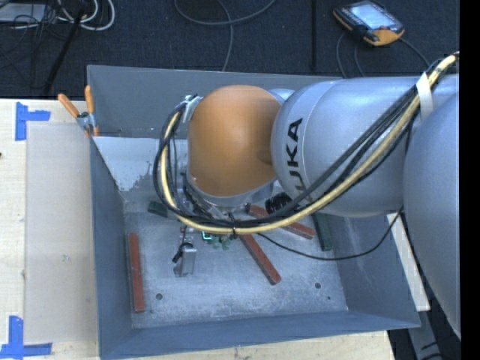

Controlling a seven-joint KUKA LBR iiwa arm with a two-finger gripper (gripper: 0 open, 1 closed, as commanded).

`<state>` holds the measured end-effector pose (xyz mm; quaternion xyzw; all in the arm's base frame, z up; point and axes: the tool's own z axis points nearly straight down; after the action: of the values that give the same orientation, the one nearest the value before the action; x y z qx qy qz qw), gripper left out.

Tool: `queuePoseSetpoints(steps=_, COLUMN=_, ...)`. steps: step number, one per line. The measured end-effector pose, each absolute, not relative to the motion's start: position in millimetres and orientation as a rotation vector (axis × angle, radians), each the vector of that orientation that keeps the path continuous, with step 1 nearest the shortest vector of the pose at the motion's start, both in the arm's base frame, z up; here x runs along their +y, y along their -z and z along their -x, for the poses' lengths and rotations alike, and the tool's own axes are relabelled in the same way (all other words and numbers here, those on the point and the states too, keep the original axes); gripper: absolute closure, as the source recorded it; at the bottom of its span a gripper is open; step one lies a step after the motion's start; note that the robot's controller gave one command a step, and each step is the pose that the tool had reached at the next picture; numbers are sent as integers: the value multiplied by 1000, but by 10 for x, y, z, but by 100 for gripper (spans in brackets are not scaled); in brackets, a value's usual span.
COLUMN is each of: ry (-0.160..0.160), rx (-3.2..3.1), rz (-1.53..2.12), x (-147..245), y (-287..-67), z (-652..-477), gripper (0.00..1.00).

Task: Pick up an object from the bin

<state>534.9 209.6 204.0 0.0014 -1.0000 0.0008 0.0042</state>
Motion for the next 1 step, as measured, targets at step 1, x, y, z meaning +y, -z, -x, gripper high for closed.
queuePoseSetpoints(steps=1, ry=0, rx=-3140, rz=2, x=2084, y=-2081, z=-5370, gripper=0)
